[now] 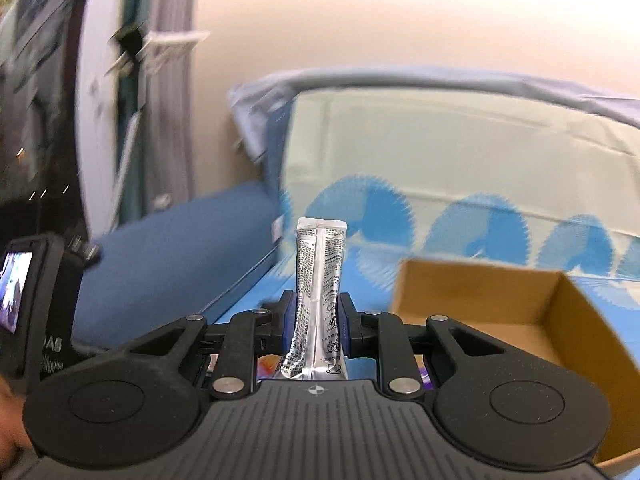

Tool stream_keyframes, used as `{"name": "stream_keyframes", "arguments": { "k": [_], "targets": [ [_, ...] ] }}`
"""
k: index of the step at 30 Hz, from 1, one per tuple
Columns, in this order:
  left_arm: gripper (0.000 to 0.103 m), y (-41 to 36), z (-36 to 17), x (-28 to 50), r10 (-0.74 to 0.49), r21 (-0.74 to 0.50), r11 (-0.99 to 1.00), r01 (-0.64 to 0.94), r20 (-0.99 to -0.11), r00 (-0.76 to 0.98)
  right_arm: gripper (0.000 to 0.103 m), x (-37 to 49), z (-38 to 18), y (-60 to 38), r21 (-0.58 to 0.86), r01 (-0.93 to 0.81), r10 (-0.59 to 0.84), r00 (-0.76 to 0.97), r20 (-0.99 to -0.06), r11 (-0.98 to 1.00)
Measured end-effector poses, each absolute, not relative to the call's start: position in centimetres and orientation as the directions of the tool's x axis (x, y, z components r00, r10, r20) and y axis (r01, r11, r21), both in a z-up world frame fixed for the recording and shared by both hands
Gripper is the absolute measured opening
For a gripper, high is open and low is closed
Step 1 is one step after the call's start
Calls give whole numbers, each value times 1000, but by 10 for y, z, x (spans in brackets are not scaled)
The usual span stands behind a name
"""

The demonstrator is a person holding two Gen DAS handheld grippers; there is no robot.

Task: Organize snacks
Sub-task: 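Carry the nut cake and silver bar over the box and release both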

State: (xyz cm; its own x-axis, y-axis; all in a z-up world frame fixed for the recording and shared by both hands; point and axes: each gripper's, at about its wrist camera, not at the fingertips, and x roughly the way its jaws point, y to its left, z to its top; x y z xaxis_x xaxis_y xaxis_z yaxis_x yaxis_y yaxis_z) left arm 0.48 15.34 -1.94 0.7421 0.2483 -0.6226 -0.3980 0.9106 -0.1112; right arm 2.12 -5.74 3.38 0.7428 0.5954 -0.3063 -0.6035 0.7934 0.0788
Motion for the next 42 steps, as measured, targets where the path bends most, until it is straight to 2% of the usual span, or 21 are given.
{"name": "stream_keyframes", "arguments": {
  "k": [7, 8, 9, 10, 11, 12, 13, 15, 21, 24, 26, 28, 32, 37, 40, 42],
  "targets": [
    [84, 83, 52, 67, 88, -178, 963, -201, -498, 863, 23, 58, 53, -122, 154, -382, 410, 872, -266, 911],
    [88, 74, 59, 74, 55, -194, 967, -167, -480, 876, 24, 62, 54, -131, 155, -338, 369, 891, -265, 928],
    [93, 64, 67, 80, 17, -208, 970, -124, -454, 891, 28, 67, 55, -140, 143, -282, 312, 911, -269, 949],
    [103, 57, 72, 84, -8, -213, 972, -95, -435, 900, 32, 72, 54, -147, 129, -236, 263, 924, -277, 963],
    [102, 51, 75, 87, -27, -219, 973, -72, -417, 909, 41, 75, 53, -154, 124, -207, 235, 929, -285, 970],
    [102, 48, 75, 92, -36, -228, 971, -66, -415, 909, 62, 79, 51, -162, 130, -185, 216, 931, -294, 974],
    [102, 48, 74, 94, -40, -241, 968, -71, -426, 904, 76, 82, 49, -169, 144, -157, 195, 933, -302, 977],
    [102, 55, 70, 90, -28, -239, 967, -88, -442, 897, 76, 88, 46, -176, 163, -128, 175, 935, -310, 978],
    [102, 106, 56, 51, 133, -98, 977, -190, -414, 901, 76, 96, 37, -166, 154, -169, 214, 910, -354, 973],
    [102, 139, 51, 32, 255, 52, 965, -256, -391, 884, 76, 91, 37, -153, 141, -206, 245, 896, -371, 968],
    [103, 159, 46, 24, 377, 199, 925, -324, -363, 852, 76, 84, 37, -142, 131, -229, 262, 889, -376, 965],
    [103, 182, 42, 21, 476, 291, 872, -392, -325, 817, 76, 84, 35, -133, 118, -251, 278, 880, -386, 961],
    [103, 229, 29, 24, 613, 359, 783, -508, -305, 729, 76, 80, 30, -116, 89, -287, 299, 869, -394, 954],
    [103, 254, 19, 26, 683, 412, 722, -555, -302, 665, 76, 72, 23, -95, 38, -324, 312, 863, -398, 945],
    [103, 252, 18, 25, 710, 455, 687, -567, -250, 659, 76, 66, 19, -85, 17, -340, 318, 857, -405, 940],
    [103, 245, 19, 24, 734, 514, 639, -572, -184, 654, 76, 62, 18, -78, 4, -352, 323, 855, -404, 936]
  ]
}}
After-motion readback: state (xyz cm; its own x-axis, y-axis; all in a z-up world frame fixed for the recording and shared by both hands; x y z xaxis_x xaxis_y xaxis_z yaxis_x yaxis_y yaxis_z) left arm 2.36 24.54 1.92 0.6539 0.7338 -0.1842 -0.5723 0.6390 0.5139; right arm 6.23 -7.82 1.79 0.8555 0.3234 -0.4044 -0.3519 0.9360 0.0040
